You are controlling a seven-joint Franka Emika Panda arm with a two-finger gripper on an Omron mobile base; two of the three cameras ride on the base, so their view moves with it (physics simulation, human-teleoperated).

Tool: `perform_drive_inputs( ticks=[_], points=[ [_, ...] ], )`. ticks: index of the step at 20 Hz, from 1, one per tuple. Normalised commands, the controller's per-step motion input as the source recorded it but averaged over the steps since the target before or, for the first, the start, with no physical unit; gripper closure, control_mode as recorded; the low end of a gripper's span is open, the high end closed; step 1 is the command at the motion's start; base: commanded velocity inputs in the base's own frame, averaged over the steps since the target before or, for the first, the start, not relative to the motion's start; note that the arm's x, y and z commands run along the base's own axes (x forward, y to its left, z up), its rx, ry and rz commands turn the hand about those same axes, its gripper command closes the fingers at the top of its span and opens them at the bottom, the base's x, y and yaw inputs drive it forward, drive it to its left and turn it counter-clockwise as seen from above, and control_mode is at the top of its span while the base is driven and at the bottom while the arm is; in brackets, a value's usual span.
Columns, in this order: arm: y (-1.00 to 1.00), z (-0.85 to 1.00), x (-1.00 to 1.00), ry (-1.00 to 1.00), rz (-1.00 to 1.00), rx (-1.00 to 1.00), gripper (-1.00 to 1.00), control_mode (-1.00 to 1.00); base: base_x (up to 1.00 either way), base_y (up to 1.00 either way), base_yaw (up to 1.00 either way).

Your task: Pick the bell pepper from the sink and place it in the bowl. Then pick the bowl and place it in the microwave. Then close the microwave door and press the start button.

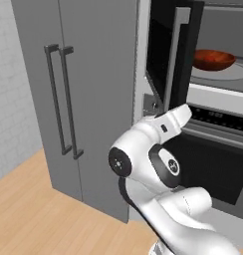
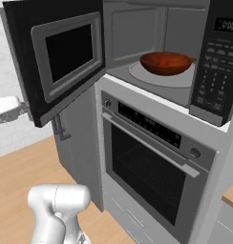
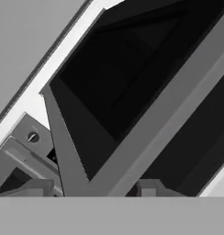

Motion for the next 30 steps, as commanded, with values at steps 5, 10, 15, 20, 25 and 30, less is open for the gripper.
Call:
perform_drive_inputs(
  ticks=[5,10,15,20,25,30],
  points=[
    [-1.0,0.2,0.13,-0.13,0.0,0.18,-1.0,-1.0,0.0,0.0,0.0],
    [-0.99,0.3,0.29,-0.14,0.0,0.19,-1.0,-1.0,0.0,0.0,0.0],
    [-0.87,0.21,0.43,-0.1,0.0,0.17,-1.0,-1.0,0.0,0.0,0.0],
    [-0.64,0.11,0.5,-0.16,0.0,0.14,-1.0,-1.0,0.0,0.0,0.0],
    [-0.36,0.04,0.6,-0.19,-0.03,0.11,-1.0,-1.0,0.0,0.0,0.0],
    [-0.07,0.01,0.65,-0.16,-0.13,0.04,-1.0,-1.0,0.0,0.0,0.0]
  ],
)
